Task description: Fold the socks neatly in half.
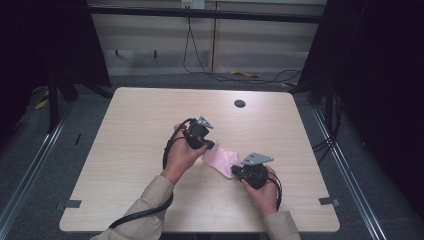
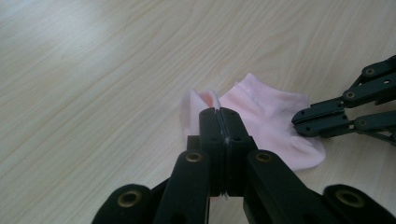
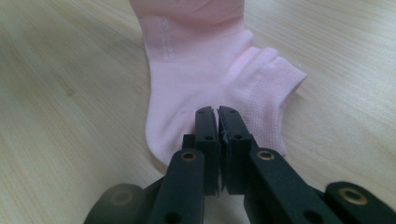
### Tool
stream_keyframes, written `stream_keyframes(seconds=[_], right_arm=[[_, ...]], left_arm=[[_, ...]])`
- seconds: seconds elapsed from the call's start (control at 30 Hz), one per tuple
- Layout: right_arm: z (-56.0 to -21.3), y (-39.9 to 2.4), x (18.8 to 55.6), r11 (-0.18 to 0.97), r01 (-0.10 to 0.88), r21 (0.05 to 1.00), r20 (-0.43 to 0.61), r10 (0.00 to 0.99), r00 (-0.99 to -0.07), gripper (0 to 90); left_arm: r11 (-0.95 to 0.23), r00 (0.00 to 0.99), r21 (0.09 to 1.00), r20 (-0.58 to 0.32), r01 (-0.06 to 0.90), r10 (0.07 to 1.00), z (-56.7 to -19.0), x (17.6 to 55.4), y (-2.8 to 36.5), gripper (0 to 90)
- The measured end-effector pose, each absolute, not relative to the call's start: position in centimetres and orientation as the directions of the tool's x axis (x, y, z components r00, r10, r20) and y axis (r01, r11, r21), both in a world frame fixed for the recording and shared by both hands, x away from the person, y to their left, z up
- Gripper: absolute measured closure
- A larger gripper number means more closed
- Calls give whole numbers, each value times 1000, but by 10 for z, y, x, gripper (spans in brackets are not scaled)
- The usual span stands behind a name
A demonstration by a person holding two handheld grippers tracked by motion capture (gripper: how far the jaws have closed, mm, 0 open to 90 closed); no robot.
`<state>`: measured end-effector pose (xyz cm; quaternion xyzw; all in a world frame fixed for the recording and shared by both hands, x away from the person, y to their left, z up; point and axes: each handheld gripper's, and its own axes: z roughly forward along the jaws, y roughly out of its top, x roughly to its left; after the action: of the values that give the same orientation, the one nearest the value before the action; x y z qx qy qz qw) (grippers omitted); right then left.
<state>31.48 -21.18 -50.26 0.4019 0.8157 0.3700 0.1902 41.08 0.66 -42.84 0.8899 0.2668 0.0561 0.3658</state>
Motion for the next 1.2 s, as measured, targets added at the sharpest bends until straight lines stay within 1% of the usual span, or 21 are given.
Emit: stream_keyframes(seconds=[0.4,0.57,0.73,0.83,1.0,1.2], right_arm=[[-503,-208,314,409,506,760,-7,783,-622,876],[-498,-212,313,399,504,766,-3,786,-618,865],[-491,-223,312,390,502,772,-14,800,-599,893],[-494,-229,313,389,514,764,-14,807,-590,900],[-501,-228,315,422,532,735,-33,805,-593,900],[-502,-225,314,422,520,743,-34,799,-600,900]], left_arm=[[-606,870,676,-107,418,480,-426,403,-6,895],[-616,874,675,-91,407,477,-426,403,-7,895],[-616,872,672,-93,411,480,-426,404,-5,895],[-617,874,672,-94,410,478,-426,404,-6,895],[-617,875,674,-94,407,475,-427,402,-9,895],[-622,882,674,-95,398,462,-424,400,-13,895]])
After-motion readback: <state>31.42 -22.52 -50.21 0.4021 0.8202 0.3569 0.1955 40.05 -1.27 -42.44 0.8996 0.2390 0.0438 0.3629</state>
